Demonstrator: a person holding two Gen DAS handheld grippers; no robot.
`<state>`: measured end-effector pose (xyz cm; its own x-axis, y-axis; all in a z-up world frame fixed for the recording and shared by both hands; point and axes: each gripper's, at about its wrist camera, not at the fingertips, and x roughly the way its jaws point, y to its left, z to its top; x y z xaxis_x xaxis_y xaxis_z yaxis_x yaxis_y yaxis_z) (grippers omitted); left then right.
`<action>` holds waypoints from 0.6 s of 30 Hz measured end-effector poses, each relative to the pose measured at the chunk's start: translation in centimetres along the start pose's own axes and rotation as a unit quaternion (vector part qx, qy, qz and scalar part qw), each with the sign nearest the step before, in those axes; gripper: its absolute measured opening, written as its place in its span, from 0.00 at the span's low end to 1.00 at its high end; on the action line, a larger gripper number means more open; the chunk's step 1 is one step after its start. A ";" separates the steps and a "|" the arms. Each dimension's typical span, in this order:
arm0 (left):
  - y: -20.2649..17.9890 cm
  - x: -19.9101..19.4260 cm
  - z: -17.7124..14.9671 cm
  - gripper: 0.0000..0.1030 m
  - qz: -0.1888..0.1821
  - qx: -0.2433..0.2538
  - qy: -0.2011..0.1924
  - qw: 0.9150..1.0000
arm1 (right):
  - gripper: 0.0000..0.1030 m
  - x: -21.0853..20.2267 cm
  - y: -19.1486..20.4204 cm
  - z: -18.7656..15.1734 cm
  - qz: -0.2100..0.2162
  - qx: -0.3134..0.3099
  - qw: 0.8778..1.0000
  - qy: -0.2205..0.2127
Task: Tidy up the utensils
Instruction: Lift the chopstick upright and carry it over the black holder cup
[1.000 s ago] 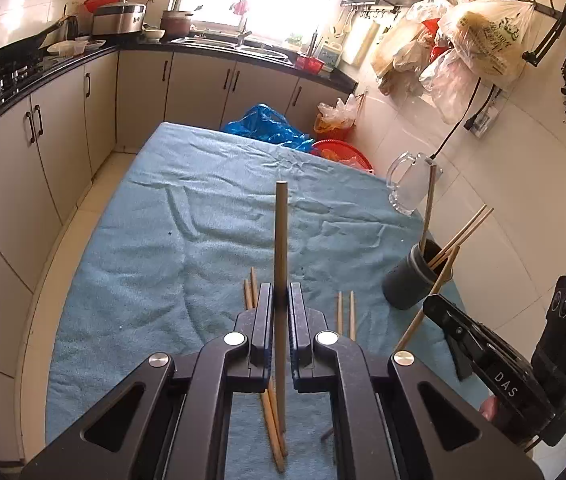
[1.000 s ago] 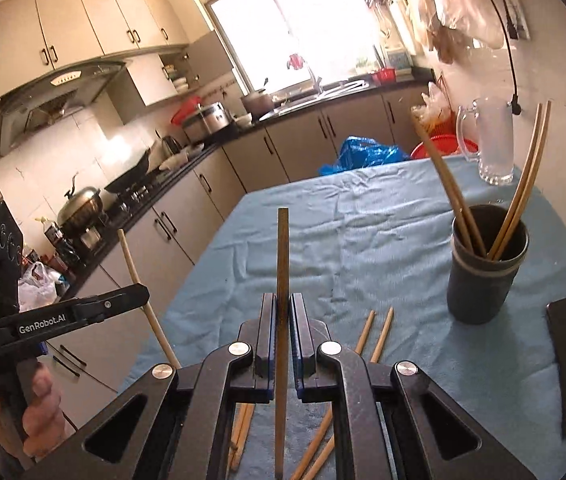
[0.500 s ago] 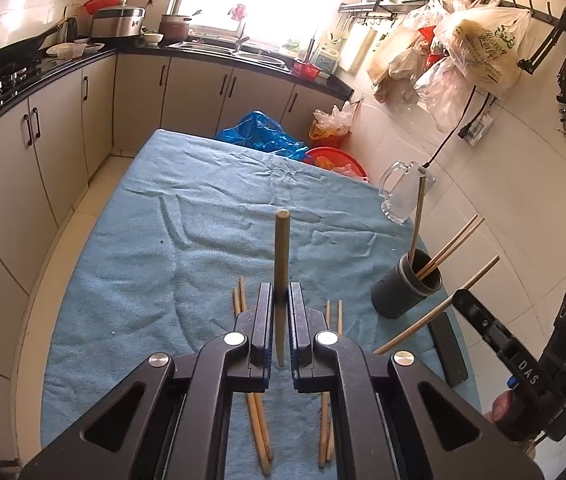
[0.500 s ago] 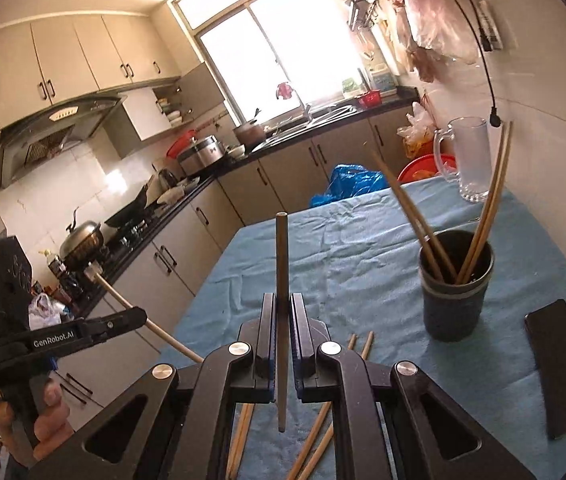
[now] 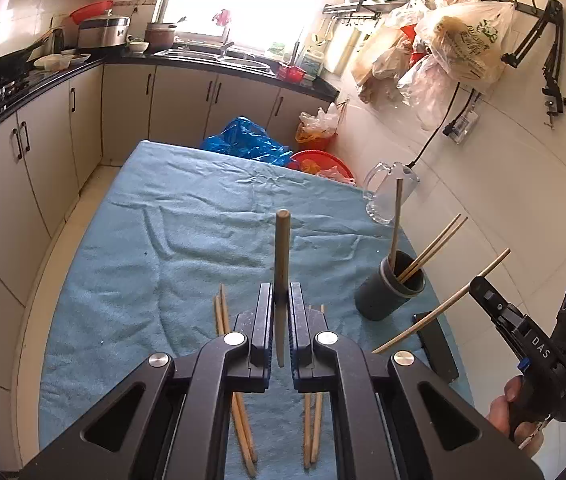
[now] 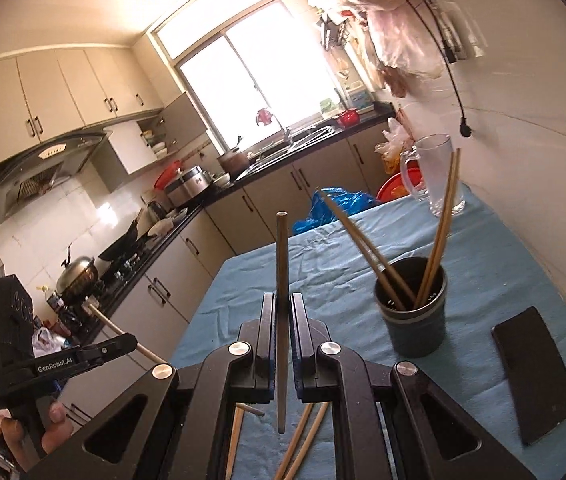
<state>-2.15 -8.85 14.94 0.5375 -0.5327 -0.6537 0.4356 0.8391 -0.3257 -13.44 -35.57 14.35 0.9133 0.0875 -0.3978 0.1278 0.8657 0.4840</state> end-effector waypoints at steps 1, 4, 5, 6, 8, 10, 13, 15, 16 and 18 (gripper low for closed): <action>-0.2 0.0 0.1 0.06 -0.003 0.001 0.000 1.000 | 0.07 -0.2 -0.2 0.2 -0.001 0.002 1.000 -0.003; -1.2 -0.1 0.7 0.06 -0.016 0.005 -0.001 1.000 | 0.07 -1.1 -1.0 0.7 -0.006 0.008 1.000 -0.016; -1.6 -0.2 0.8 0.06 -0.018 0.007 -0.001 1.000 | 0.07 -1.5 -1.2 0.9 -0.008 0.010 1.000 -0.020; -2.1 -0.2 1.1 0.06 -0.022 0.011 -0.003 1.000 | 0.07 -1.9 -1.5 1.1 -0.010 0.013 1.000 -0.026; -3.3 -0.3 1.5 0.06 -0.029 0.020 -0.005 0.999 | 0.07 -2.6 -2.0 1.5 -0.014 0.019 0.999 -0.035; -4.5 -0.2 2.1 0.06 -0.037 0.028 -0.007 0.999 | 0.07 -3.4 -2.8 2.0 -0.019 0.025 0.998 -0.047; -6.3 -0.1 2.9 0.06 -0.049 0.039 -0.008 0.998 | 0.07 -4.4 -3.8 2.9 -0.027 0.032 0.997 -0.062; -7.5 0.0 3.5 0.06 -0.055 0.046 -0.010 0.997 | 0.07 -5.1 -4.5 3.5 -0.032 0.036 0.996 -0.073; -8.1 0.2 3.8 0.06 -0.060 0.049 -0.011 0.997 | 0.07 -5.4 -4.8 3.7 -0.033 0.036 0.996 -0.078; -9.1 0.4 4.5 0.06 -0.066 0.052 -0.012 0.996 | 0.07 -6.4 -5.3 4.4 -0.039 0.038 0.994 -0.092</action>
<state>-2.64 -17.17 20.76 0.4863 -0.6415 -0.5934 0.5758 0.7460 -0.3346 -18.22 -42.93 17.76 0.9538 -0.0766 -0.2904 0.2237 0.8263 0.5168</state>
